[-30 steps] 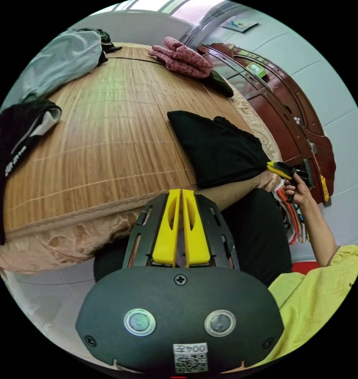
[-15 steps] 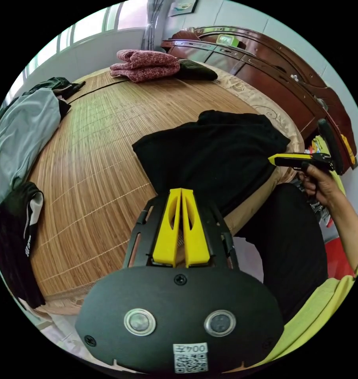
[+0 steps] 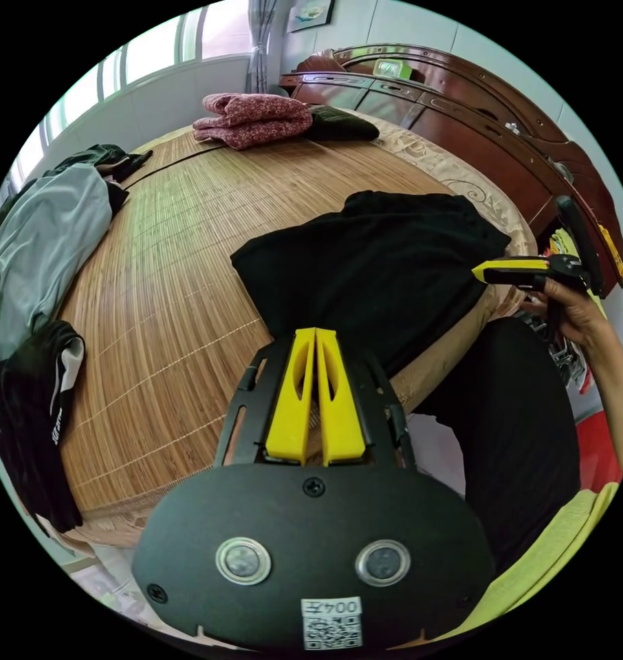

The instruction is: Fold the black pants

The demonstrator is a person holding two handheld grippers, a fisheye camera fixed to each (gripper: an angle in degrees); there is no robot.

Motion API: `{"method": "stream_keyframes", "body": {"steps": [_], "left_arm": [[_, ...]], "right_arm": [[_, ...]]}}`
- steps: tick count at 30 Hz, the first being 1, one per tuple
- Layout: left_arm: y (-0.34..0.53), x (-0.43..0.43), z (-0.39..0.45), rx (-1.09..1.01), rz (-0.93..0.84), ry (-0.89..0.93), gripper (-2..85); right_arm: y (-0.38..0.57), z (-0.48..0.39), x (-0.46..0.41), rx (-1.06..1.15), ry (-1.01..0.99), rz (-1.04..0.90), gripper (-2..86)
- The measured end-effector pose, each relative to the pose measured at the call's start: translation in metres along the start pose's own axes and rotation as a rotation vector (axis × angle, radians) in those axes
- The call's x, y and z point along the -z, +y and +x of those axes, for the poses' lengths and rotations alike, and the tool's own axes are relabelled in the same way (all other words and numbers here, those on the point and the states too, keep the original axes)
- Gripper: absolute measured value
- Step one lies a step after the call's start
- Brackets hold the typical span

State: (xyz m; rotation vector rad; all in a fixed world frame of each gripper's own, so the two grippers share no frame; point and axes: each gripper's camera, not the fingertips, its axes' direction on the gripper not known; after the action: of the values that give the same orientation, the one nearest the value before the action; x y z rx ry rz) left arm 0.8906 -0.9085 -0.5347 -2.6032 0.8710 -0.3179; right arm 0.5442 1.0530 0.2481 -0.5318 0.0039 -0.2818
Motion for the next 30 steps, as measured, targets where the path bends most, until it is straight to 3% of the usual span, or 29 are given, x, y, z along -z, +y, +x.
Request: {"method": "stream_keyframes", "body": {"steps": [6, 9, 14, 18, 25, 30], "left_arm": [[-0.011, 0.000, 0.011, -0.012, -0.020, -0.014, 0.1], [-0.018, 0.006, 0.011, -0.048, -0.050, 0.021, 0.2], [-0.044, 0.040, 0.012, -0.145, 0.147, -0.070, 0.5], [-0.081, 0.022, 0.013, -0.239, 0.058, -0.088, 1.1], [-0.109, -0.024, 0.033, -0.490, -0.122, -0.161, 1.6], [-0.105, -0.020, 0.028, -0.458, -0.111, -0.199, 1.6]], "right_arm": [[-0.003, -0.007, 0.007, -0.128, -0.114, -0.011, 6.1], [0.006, -0.003, 0.029, -0.161, -0.139, 0.120, 10.9], [0.019, 0.025, 0.055, -0.335, -0.061, 0.296, 13.3], [0.009, 0.025, 0.043, -0.404, -0.022, 0.245, 17.5], [-0.019, -0.023, 0.013, -0.285, 0.185, 0.140, 16.5], [-0.046, -0.034, 0.009, -0.250, 0.175, 0.129, 15.3]]}}
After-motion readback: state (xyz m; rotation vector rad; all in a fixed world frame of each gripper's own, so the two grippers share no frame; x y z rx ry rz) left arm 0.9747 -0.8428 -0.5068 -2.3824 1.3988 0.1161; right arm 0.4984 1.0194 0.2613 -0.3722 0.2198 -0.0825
